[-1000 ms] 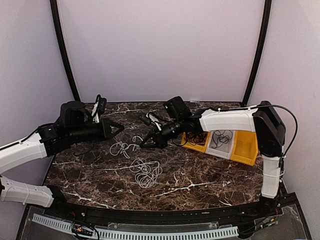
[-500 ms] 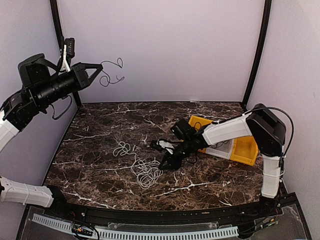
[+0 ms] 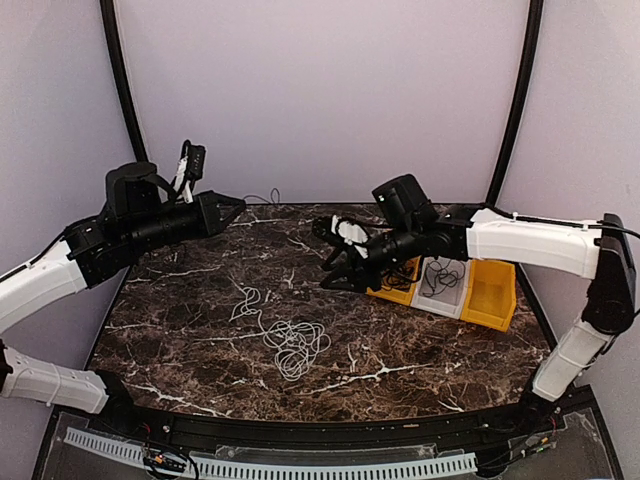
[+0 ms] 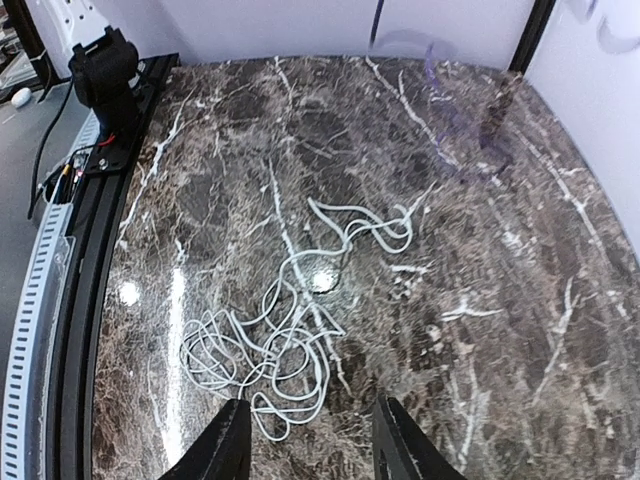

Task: Untangle the cables

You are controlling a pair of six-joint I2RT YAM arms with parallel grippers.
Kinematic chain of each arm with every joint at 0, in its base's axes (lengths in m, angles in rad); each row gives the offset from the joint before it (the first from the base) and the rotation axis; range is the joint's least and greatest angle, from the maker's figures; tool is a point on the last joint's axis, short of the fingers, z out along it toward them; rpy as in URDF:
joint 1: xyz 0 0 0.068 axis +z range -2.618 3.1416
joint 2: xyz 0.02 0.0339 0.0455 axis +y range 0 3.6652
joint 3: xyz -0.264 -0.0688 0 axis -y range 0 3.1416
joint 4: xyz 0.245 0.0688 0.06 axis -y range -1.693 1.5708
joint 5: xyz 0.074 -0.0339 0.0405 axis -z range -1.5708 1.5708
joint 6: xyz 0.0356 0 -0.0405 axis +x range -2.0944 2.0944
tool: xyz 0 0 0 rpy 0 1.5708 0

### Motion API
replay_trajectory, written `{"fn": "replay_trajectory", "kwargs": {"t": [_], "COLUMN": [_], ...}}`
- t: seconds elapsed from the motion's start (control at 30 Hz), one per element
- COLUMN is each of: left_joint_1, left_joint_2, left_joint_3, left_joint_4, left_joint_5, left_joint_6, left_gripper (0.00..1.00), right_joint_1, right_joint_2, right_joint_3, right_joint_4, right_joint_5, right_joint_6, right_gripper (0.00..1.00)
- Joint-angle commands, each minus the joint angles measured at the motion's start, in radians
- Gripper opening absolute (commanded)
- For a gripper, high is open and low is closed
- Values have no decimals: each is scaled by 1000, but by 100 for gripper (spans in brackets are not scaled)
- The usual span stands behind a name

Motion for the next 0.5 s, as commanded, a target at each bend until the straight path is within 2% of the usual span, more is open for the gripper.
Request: {"fn": "replay_trajectory", "kwargs": {"t": [0.0,0.23,0.47], "left_joint_1": [2,1,-28], "left_joint_2": [29,136,190], "left_joint_3": [-66,-91,-92], "left_joint_4": [161,219,263], "left_joint_5": [116,236,298], "left_joint_6": [-72,-95,-117], "left_gripper": [0,0,0], "right_joint_1": [-8,-8,-6], "right_joint_2": [-60,-48,9], "right_joint_3": [94,223,292], "right_joint_4": [-71,-118,-127], "right_joint_5": [52,147,114], "right_joint_6": [-53,-94,-86], "right_gripper": [45,47,55]}}
